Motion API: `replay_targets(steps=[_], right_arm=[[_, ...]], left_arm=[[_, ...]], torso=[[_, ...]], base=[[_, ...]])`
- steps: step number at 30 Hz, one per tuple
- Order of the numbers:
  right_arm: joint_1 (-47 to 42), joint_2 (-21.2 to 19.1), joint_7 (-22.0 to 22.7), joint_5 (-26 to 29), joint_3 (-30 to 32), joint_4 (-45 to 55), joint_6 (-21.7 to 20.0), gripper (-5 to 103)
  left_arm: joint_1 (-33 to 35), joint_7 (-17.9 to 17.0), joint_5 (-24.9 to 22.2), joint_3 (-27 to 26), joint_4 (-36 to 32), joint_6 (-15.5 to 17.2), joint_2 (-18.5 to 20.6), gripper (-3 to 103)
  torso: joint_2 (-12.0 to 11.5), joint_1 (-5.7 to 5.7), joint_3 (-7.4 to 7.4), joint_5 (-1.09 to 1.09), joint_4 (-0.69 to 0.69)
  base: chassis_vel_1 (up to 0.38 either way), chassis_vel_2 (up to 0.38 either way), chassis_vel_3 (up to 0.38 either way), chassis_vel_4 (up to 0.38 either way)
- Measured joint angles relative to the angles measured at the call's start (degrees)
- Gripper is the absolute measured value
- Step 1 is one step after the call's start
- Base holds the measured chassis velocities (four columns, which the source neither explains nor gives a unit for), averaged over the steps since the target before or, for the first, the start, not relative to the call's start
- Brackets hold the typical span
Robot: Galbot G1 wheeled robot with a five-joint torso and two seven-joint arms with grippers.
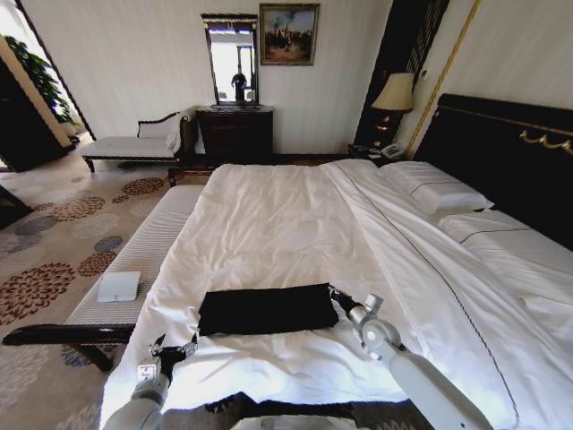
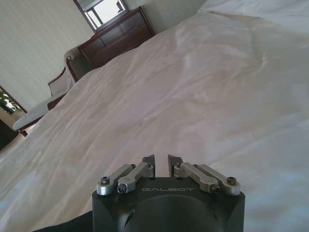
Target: Fold the clothes on the bed.
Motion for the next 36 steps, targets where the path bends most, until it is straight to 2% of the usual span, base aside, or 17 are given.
replay_targets(steps=[1,4,5,6,7,11,13,15,16,20,22,24,27,29,36], right_arm=[[0.0,0.0,0.0,0.0,0.0,0.0,0.0,15],[-4.2,-1.5,2.9,-0.1,0.8,4.8,0.5,31],[-5.4,-1.9,4.1,-0.1,1.0,6.0,0.5,31],[-6.5,-2.2,5.6,0.4,1.2,7.3,0.3,37],[-6.5,-2.2,5.6,0.4,1.2,7.3,0.3,37],[-11.3,-3.3,11.7,4.9,1.7,14.2,-2.0,58],[-12.1,-3.4,12.6,5.1,1.5,15.4,-2.5,58],[-13.5,-3.2,14.5,4.9,0.8,17.0,-3.5,69],[-13.5,-3.2,14.5,4.9,0.8,17.0,-3.5,69],[-14.6,-2.6,17.2,1.1,-0.4,16.6,-5.0,90],[-14.9,-2.7,18.3,0.0,-0.6,16.2,-6.1,90],[-15.2,-3.2,20.2,-2.3,-0.9,15.2,-7.9,99],[-15.3,-3.4,21.1,-4.6,-0.8,14.1,-8.7,100],[-15.3,-3.7,21.9,-6.9,-0.2,13.3,-8.9,100],[-15.5,-4.3,23.1,-8.9,1.2,14.1,-9.0,100]], left_arm=[[0.0,0.0,0.0,0.0,0.0,0.0,0.0,100],[-0.1,0.3,0.0,0.2,0.0,-0.6,-0.2,100],[-0.2,0.4,0.0,0.3,0.0,-0.9,-0.3,100],[-0.2,0.8,-0.2,0.4,0.0,-1.4,-0.4,100],[-0.2,0.8,-0.2,0.4,0.0,-1.4,-0.4,100],[-0.2,2.8,-4.3,0.8,-1.7,-3.0,-0.7,100],[-0.4,3.1,-5.4,1.0,-2.0,-3.1,-0.9,100],[-1.8,3.5,-7.6,1.7,-2.0,-3.1,-1.5,100],[-1.8,3.5,-7.6,1.7,-2.0,-3.1,-1.5,100],[-6.1,3.5,-9.7,3.8,0.9,-2.4,-4.7,100],[-7.0,3.4,-9.0,4.4,2.0,-2.1,-5.7,100],[-7.9,3.4,-7.1,5.4,3.9,-1.7,-6.8,100],[-8.2,3.4,-5.6,5.8,5.2,-1.7,-7.1,100],[-7.6,3.4,-5.0,5.5,5.5,-1.7,-6.5,100],[-5.4,3.4,-5.1,2.8,4.6,-2.1,-3.7,100]], torso=[[0.0,0.0,0.0,0.0,0.0],[0.0,-0.01,0.0,-0.01,-0.01],[0.0,0.0,-0.01,-0.01,-0.01],[0.0,0.0,-0.01,0.0,-0.01],[0.0,0.0,-0.01,0.0,-0.01],[0.0,0.0,-0.01,0.0,-0.01],[0.0,-0.01,-0.01,-0.01,-0.01],[0.0,-0.01,-0.01,0.01,0.0],[0.0,-0.01,-0.01,0.01,0.0],[0.0,0.0,0.0,-0.01,-0.01],[0.0,0.0,0.0,0.01,-0.01],[0.0,0.0,0.0,0.0,-0.01],[0.0,-0.01,0.0,0.0,-0.01],[0.0,0.0,0.0,0.0,0.0],[0.0,0.0,0.0,0.0,0.0]], base=[[0.0,0.0,0.0,0.0],[0.0,0.0,0.0,0.0],[0.0,0.0,0.0,0.0],[0.0,0.0,0.0,0.0],[0.0,0.0,0.0,0.0],[0.0,0.0,0.0,0.0],[0.0,0.0,0.0,0.0],[0.0,0.0,0.0,0.0],[0.0,0.0,0.0,0.0],[0.0,0.0,0.0,0.0],[0.0,0.0,0.0,0.0],[0.0,0.0,0.0,0.0],[0.0,0.0,0.0,0.0],[0.0,0.0,0.0,0.0],[0.0,0.0,0.0,0.0]])
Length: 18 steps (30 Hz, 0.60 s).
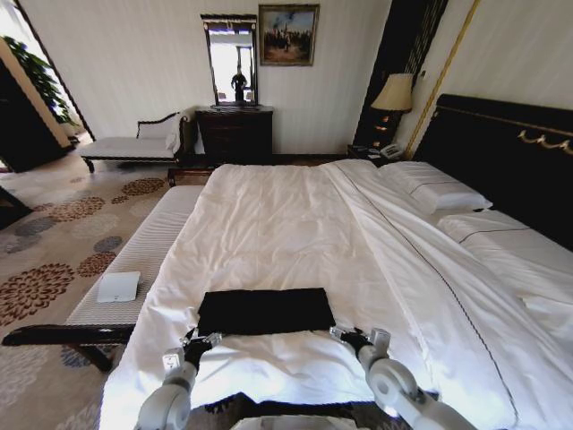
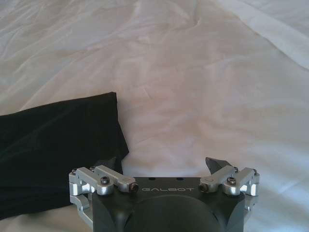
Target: Fold the clothes on the bed.
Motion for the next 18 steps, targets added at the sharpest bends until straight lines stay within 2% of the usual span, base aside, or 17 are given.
replay_targets(steps=[5,9,14,18], right_arm=[[-0.5,0.3,0.8,0.2,0.3,2.0,1.6,100],[-1.7,1.6,0.6,8.7,0.5,5.2,2.7,100],[-1.8,3.2,0.2,14.0,0.3,4.9,2.8,100],[-1.4,4.0,0.0,15.4,0.3,4.1,2.8,100]], left_arm=[[1.7,-0.3,-0.4,-2.7,-0.8,-0.3,1.3,100],[2.4,-1.1,-2.3,-5.8,-2.2,-0.4,0.7,100],[3.2,-1.4,-2.9,-6.9,-3.5,-0.4,0.1,100],[3.5,-1.5,-2.9,-6.9,-4.0,-0.5,0.0,100]], torso=[[0.0,0.0,0.0,-0.01,0.0],[0.0,0.0,0.0,-0.01,0.0],[0.0,0.0,0.0,-0.01,0.0],[0.0,0.0,0.0,-0.01,0.0]], base=[[0.0,0.0,0.0,0.0],[0.0,0.0,0.0,0.0],[0.0,0.0,0.0,0.0],[0.0,0.0,0.0,0.0]])
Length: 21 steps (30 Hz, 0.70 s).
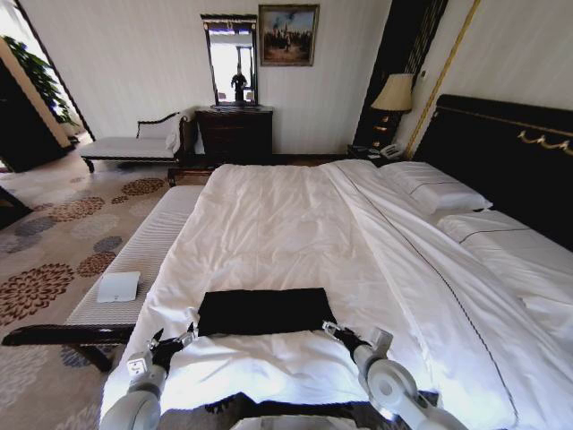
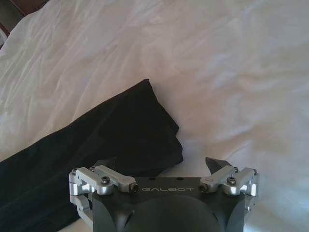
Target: Fold the clothes on the bed.
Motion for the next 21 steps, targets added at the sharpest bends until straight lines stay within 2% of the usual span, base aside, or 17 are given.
replay_targets(steps=[12,13,17,19,21], right_arm=[[1.6,4.1,-3.0,2.5,0.3,-2.9,0.1,100],[1.7,4.7,-3.5,2.5,0.2,-3.2,0.4,98],[2.2,6.6,-4.7,2.7,0.6,-3.9,1.3,78],[2.3,7.2,-4.8,2.8,0.8,-4.1,1.4,78],[2.5,8.3,-4.9,2.8,1.1,-4.4,1.8,66]], left_arm=[[0.1,-0.4,-1.1,0.0,-2.5,0.3,-2.0,100],[0.2,-0.4,-1.2,0.0,-2.7,0.4,-2.1,100],[0.0,-0.5,-1.3,0.0,-2.8,0.4,-2.3,100],[0.0,-0.5,-1.3,0.0,-2.8,0.4,-2.4,100],[0.0,-0.6,-1.3,0.0,-2.5,0.4,-2.5,100]], torso=[[0.0,0.0,0.0,0.01,0.0],[0.0,0.0,0.0,0.01,0.0],[0.0,0.0,0.0,0.0,0.0],[0.0,0.0,0.0,-0.01,0.0],[0.0,0.0,0.0,0.01,0.0]], base=[[0.0,0.0,0.0,0.0],[0.0,0.0,0.0,0.0],[0.0,0.0,0.0,0.0],[0.0,0.0,0.0,0.0],[0.0,0.0,0.0,0.0]])
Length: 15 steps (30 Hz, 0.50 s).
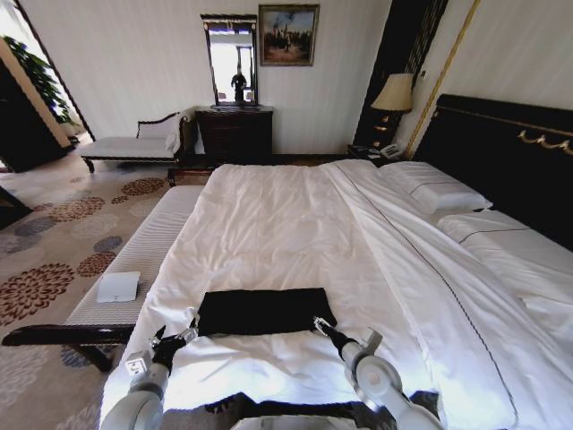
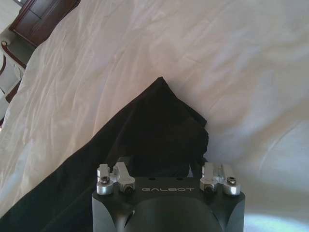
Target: Fold the clothes on the bed.
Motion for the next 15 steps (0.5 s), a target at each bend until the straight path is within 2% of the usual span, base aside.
replay_targets(steps=[1,2,4,5,7,8,9,10,13,15], right_arm=[[0.0,0.3,0.0,0.0,0.1,-0.1,0.1,61],[0.0,0.3,0.0,0.0,0.1,-0.1,0.1,61],[0.0,1.1,-0.2,-0.1,0.3,-0.3,0.3,50],[0.0,1.3,-0.2,-0.2,0.4,-0.3,0.4,50],[0.0,1.9,-0.4,-0.3,0.7,-0.3,0.5,39],[0.0,1.9,-0.4,-0.3,0.7,-0.3,0.5,39],[0.0,2.1,-0.5,-0.4,0.8,-0.3,0.6,34],[-0.1,2.3,-0.7,-0.8,1.0,-0.3,0.6,28],[-0.4,2.6,-1.1,-2.7,1.1,-0.3,0.9,23],[-1.0,2.6,-1.3,-4.9,1.6,0.1,1.4,12]], left_arm=[[0.0,0.0,0.0,0.0,0.1,0.0,-0.1,100],[0.0,0.0,0.0,0.0,0.1,0.0,-0.1,100],[-0.1,0.0,0.0,0.1,0.3,0.0,-0.1,100],[-0.2,0.0,0.0,0.1,0.3,0.0,-0.1,100],[-0.3,0.0,0.0,0.1,0.5,0.0,0.0,100],[-0.3,0.0,0.0,0.1,0.5,0.0,0.0,100],[-0.4,0.0,0.0,0.0,0.5,-0.1,0.0,100],[-0.5,-0.1,0.0,0.0,0.6,-0.1,0.1,100],[-0.6,-0.1,-0.2,-0.1,0.7,-0.1,0.2,100],[-0.8,-0.1,-0.3,-0.2,0.8,-0.1,0.3,100]], torso=[[0.0,0.0,0.0,-0.01,0.0],[0.0,0.0,0.0,-0.01,0.0],[0.0,0.0,0.0,0.0,0.0],[0.0,0.0,0.0,-0.01,0.0],[0.0,0.0,0.0,-0.01,0.0],[0.0,0.0,0.0,-0.01,0.0],[0.0,0.0,0.0,0.0,0.0],[0.0,0.0,0.0,0.0,0.0],[0.0,0.0,0.0,0.0,0.0],[0.0,0.0,0.0,0.0,0.0]], base=[[0.0,0.0,0.0,0.0],[0.0,0.0,0.0,0.0],[0.0,0.0,0.0,0.0],[0.0,0.0,0.0,0.0],[0.0,0.0,0.0,0.0],[0.0,0.0,0.0,0.0],[0.0,0.0,0.0,0.0],[0.0,0.0,0.0,0.0],[0.0,0.0,0.0,0.0],[0.0,0.0,0.0,0.0]])
